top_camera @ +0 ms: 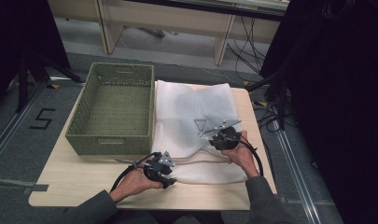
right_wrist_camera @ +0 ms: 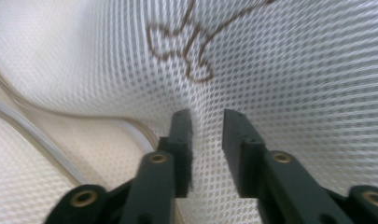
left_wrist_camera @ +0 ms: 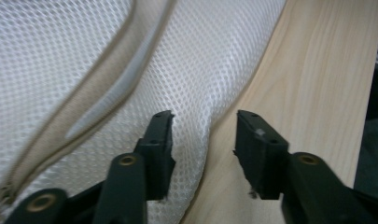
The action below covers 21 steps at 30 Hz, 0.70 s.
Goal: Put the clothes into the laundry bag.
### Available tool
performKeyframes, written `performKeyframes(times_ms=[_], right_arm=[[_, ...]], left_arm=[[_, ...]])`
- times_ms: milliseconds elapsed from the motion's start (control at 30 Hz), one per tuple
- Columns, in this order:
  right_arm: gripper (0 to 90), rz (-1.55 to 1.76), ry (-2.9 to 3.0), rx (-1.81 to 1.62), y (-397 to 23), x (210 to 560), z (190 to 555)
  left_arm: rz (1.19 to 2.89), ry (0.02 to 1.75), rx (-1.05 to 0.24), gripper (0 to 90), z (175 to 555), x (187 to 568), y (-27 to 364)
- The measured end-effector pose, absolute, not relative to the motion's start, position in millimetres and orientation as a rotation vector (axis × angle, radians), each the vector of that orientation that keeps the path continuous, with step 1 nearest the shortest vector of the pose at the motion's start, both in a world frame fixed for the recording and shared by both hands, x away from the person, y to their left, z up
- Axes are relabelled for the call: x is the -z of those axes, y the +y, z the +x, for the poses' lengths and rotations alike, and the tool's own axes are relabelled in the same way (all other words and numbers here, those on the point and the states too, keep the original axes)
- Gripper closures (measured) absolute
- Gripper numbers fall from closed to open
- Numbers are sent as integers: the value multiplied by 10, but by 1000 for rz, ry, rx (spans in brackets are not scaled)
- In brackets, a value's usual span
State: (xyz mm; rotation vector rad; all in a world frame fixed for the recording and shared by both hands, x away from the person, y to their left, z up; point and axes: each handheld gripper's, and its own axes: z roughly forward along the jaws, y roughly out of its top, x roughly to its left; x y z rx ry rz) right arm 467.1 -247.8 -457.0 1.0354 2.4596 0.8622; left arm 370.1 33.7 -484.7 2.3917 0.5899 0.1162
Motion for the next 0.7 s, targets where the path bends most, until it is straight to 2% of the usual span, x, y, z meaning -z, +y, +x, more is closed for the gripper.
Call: performKeyframes(times_ms=[100,233,533,700], right_arm=[[638,1057,2396,-954,-2529,4476,4626],[554,1149,2376,-1014,-2547,4377,4541],[463,1132,2351,-1134,-2549,4298,4379],[447,1134,2355,-1152,-2528,4297,4267]], left_arm=[[2352,600,-155,449,3682,4759,401],[2243,685,-190,394,3622,4681,490],[2180,747,-238,348,3562,4563,744],[2175,772,-243,329,3555,4563,827]])
